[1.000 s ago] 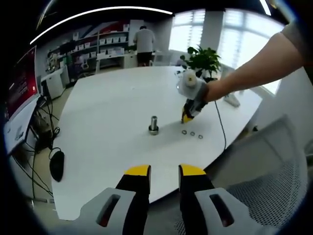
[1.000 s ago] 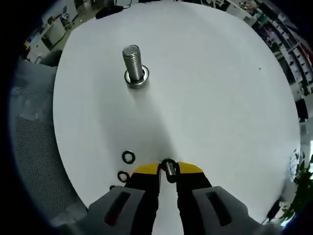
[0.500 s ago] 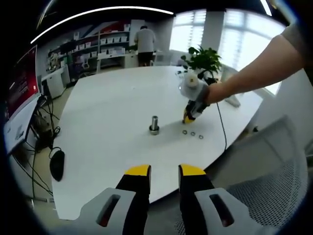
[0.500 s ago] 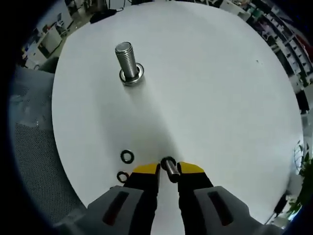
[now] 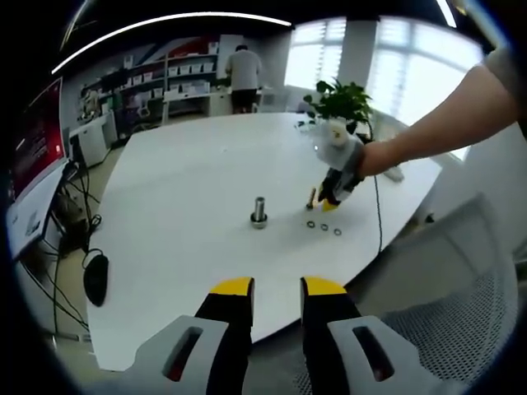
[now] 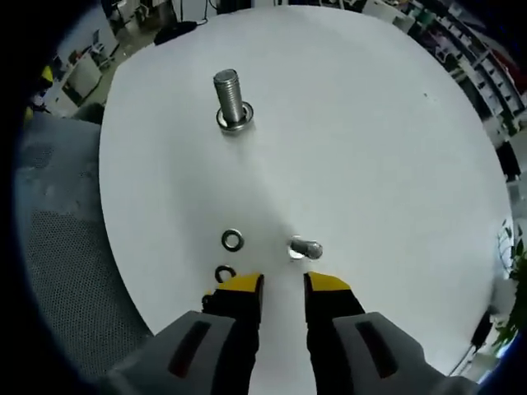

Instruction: Place the washer onto the threaded stud by aligning its center hole with the stud, sliding it down to the base, and recovering from edge contact or off-axis alignment until the washer reaches the visible bottom stop.

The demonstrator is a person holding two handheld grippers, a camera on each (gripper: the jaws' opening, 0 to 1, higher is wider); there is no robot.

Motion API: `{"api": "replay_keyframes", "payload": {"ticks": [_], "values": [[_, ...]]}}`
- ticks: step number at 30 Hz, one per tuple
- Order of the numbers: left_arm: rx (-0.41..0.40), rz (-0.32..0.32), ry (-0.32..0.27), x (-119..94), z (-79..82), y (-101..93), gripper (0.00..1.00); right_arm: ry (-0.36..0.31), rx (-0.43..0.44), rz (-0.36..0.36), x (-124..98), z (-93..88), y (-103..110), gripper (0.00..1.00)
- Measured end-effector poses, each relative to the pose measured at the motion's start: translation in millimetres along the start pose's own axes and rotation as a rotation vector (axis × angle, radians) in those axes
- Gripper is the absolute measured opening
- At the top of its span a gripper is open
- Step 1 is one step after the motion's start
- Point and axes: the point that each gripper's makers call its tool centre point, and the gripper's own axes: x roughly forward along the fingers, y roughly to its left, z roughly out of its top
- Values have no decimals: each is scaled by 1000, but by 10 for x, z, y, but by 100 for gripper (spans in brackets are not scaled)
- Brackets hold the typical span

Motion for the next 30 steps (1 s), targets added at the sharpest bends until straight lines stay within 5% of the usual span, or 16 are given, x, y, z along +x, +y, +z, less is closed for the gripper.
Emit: {"api": "replay_keyframes", "payload": {"ticks": [11,30], "values": [[7,0,-6,-3,8,-4,20,3,-47,58,-7,-210,382,27],[9,2,2,-2,-8,-1,20,5,-87,74,67,-239,493,23]]}}
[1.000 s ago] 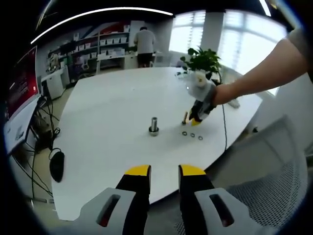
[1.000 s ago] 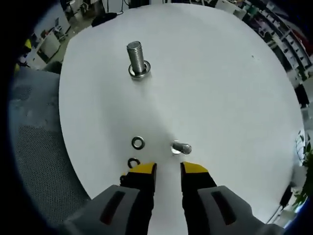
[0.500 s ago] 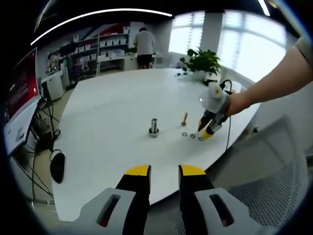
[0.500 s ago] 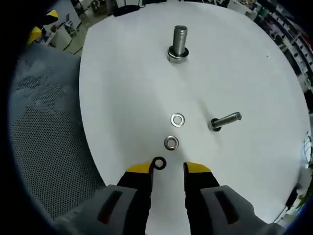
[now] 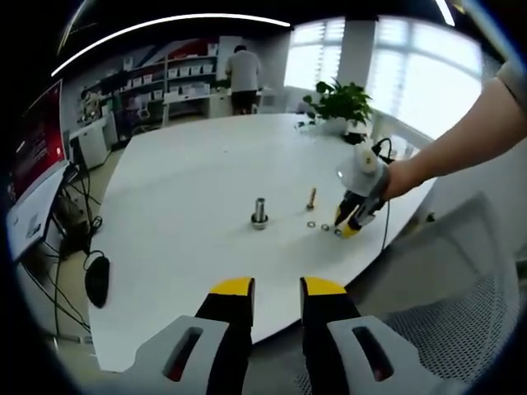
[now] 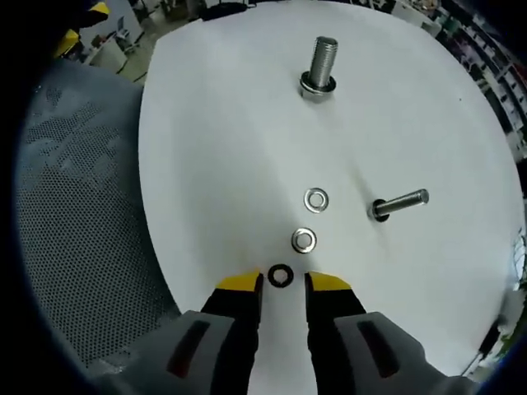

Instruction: Place the washer onto the threaded stud by aligning its center hole with the stud, sliding it down to the base, and recovering from edge contact or off-axis alignment until the washer reaches the visible bottom stop.

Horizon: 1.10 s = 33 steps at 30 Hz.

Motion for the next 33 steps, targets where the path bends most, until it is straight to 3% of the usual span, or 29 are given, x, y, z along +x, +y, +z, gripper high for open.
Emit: {"api": "replay_keyframes", "payload": {"ticks": [2,6,13,18,22,28,33], "values": [[1,0,2,2,-5,-1,19,15,5,0,5,8,-10,22],[0,2,-2,-1,6,1,19,41,-75,-3,14,-2,17,15],[-1,5,2,4,-3,8,19,88,-49,11,19,11,-11,14],[0,4,6,8,-7,7,18,131,-3,-20,18,10,-7,14],[1,2,6,10,-8,4,18,98,8,-42,1,-3,6,13],[-3,4,3,2,-6,10,18,-2,136,-70,-6,-22,-23,13],[0,1,6,3,-9,1,18,4,141,-74,-31,-63,-28,13]]}}
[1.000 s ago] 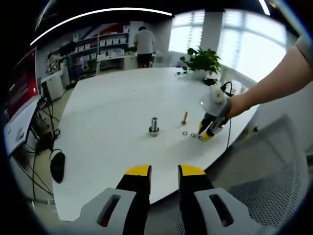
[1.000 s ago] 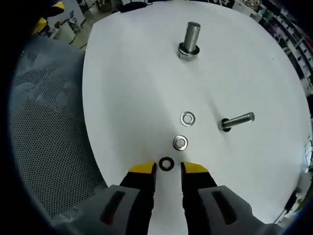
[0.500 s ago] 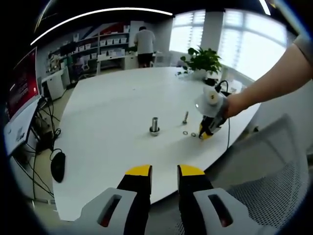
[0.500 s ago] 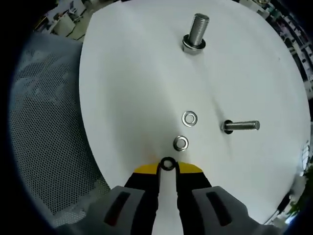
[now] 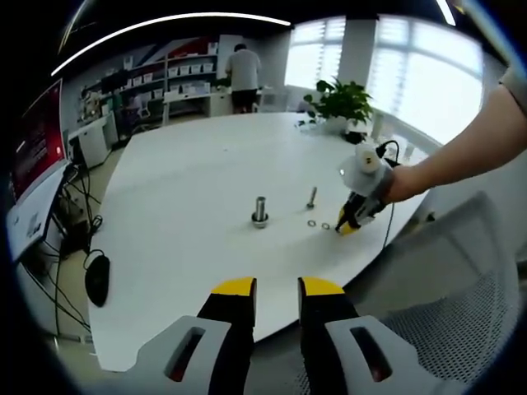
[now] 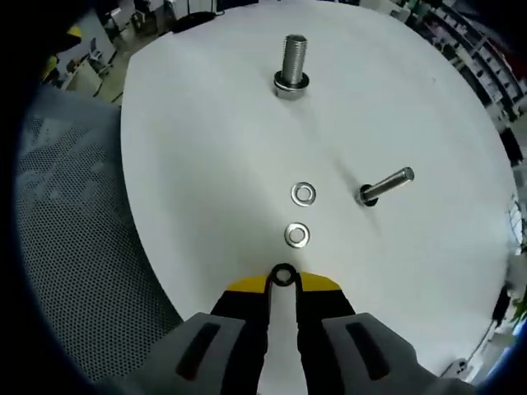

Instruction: Place the washer onto the threaded stud by aligning its center hole with the stud, sliding it down to the base, and recovering from edge contact or off-axis alignment until the washer reaches the visible bottom stop.

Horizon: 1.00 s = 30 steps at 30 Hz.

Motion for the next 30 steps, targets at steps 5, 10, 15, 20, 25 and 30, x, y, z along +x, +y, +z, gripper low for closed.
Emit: {"api": "replay_keyframes", "payload": {"ticks": [5,10,15,20,25,30], "values": [[-1,2,-6,-5,10,7,18,-42,35,-20,-115,109,-135,13],[0,2,-3,-5,5,7,18,-89,31,-52,-255,299,-311,13],[-2,3,-6,-6,10,11,18,-137,59,-76,-374,479,-482,13],[-2,2,-8,-8,14,8,18,-172,49,-103,-459,619,-581,13],[-2,3,-8,-5,13,10,18,-189,38,-119,-514,707,-622,13],[-3,4,-9,-5,15,14,18,-188,15,-139,-503,731,-682,13]]}}
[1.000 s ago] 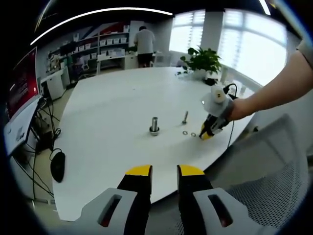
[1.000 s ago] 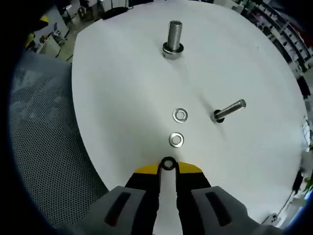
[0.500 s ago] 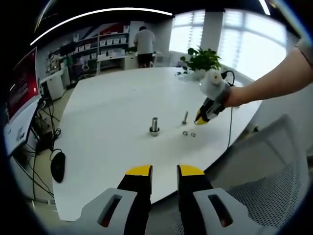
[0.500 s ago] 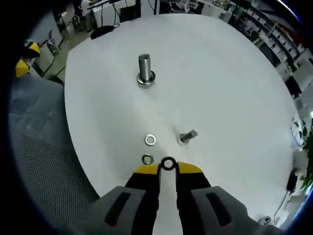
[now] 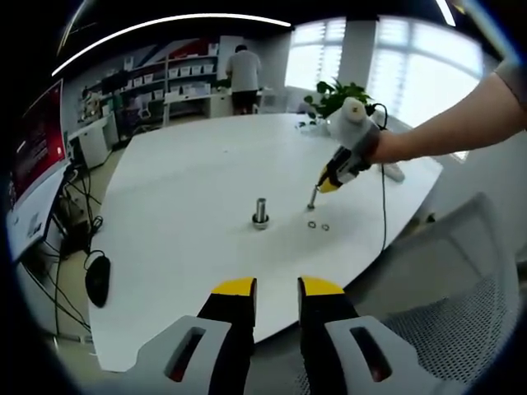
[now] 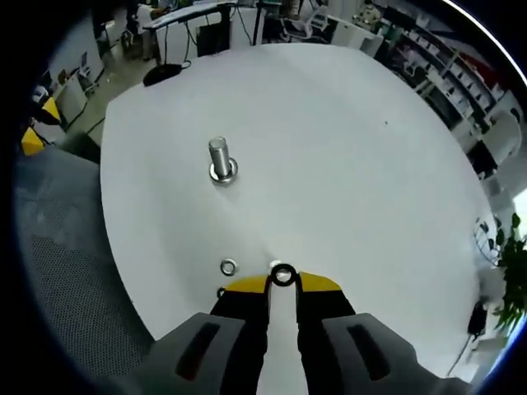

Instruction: Place the washer onto the threaded stud by aligning its center hole with the stud, sliding it down to the base, and recovering from edge contact or off-axis alignment until the washer reaches the visible bottom stop.

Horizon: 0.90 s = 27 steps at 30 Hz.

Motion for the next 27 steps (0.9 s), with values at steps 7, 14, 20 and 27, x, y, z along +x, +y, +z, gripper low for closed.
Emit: {"api": "replay_keyframes", "payload": {"ticks": [7,14,20,27], "values": [[2,-1,3,1,-5,-4,17,11,1,14,51,17,-20,13],[2,-1,7,2,-11,-6,17,43,-38,22,127,5,13,13],[2,-2,12,5,-21,-9,17,68,-50,31,206,-36,17,13],[1,-3,19,8,-32,-9,16,101,-42,45,338,-98,30,13]]}}
